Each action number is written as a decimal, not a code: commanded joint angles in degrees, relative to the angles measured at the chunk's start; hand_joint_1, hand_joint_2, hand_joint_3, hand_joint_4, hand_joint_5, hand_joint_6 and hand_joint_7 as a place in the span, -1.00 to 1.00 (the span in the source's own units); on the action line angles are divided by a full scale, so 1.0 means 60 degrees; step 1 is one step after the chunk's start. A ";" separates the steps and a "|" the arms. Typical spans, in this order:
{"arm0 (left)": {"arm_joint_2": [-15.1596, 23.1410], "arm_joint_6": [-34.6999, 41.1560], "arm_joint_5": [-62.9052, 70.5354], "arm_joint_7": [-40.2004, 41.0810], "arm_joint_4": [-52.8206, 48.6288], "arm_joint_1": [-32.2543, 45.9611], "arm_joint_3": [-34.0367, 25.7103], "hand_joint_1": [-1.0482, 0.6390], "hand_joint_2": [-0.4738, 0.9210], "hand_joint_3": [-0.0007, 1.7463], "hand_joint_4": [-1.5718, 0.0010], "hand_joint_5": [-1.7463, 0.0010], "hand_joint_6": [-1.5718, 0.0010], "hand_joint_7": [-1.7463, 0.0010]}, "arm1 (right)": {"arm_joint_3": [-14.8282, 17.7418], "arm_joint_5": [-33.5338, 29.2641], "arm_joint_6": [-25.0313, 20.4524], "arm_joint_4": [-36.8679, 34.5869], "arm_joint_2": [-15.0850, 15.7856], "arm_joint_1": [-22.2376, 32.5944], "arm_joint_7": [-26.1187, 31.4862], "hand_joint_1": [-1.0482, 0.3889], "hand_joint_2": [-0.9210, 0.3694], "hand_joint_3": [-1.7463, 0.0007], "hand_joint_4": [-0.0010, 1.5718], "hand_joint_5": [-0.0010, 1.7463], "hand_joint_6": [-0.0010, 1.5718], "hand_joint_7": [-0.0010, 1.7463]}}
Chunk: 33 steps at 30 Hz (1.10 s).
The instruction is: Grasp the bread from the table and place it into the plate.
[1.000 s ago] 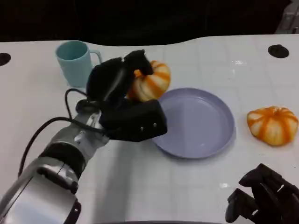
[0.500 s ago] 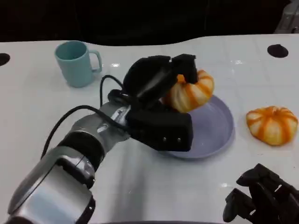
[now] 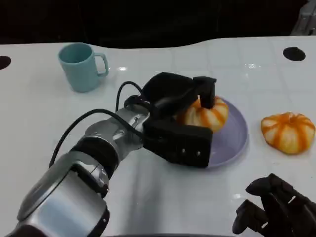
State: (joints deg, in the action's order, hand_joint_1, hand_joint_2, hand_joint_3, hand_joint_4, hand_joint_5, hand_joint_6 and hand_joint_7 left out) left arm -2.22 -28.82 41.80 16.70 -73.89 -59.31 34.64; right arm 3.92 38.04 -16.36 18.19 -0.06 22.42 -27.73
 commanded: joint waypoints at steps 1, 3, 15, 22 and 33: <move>-0.0054 0.0210 -0.0095 -0.0887 -0.0118 -0.0305 -0.0036 0.06 0.78 -0.40 0.01 -0.92 0.01 -0.51 | 0.0027 0.0103 0.0048 0.0127 0.0067 0.0072 0.0026 -0.27 -1.00 0.70 -0.26 0.74 -0.12 0.08; -0.0075 0.0140 -0.0296 -0.1392 -0.0120 -0.0303 -0.0207 0.02 0.90 -0.72 0.05 -0.52 -0.12 0.24 | 0.0015 0.0077 0.0058 0.0143 0.0064 0.0084 0.0044 -0.28 -1.00 0.71 -0.25 0.74 -0.11 0.07; 0.0001 0.0296 -0.0298 -0.3118 -0.0011 -0.0463 -0.0093 -0.53 1.00 -0.67 0.71 0.93 0.61 1.00 | 0.0018 0.0159 -0.0001 0.0201 0.0057 0.0107 0.0037 -0.28 -1.00 0.72 -0.25 0.74 -0.12 0.07; 0.0066 0.0368 -0.0073 -0.2896 0.0081 -0.0562 0.0132 -0.86 1.00 -0.39 0.99 1.00 0.91 1.00 | 0.0032 0.0079 0.0038 0.0176 0.0082 0.0075 0.0092 -0.28 -1.00 0.72 -0.25 0.74 -0.12 0.06; 0.0572 -0.0524 -0.2220 -0.4503 0.0438 -0.0123 -0.1692 -0.85 1.00 -0.35 0.85 0.93 0.84 0.95 | 0.0054 0.0139 0.0016 0.0125 0.0084 0.0039 0.0063 -0.29 -1.00 0.72 -0.26 0.74 -0.11 0.06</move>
State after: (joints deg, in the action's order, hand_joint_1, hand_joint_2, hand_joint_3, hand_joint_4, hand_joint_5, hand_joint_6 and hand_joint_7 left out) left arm -0.69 -30.51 32.30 -6.74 -72.24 -61.02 27.62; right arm 3.79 38.18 -16.37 18.80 -0.13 22.62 -27.49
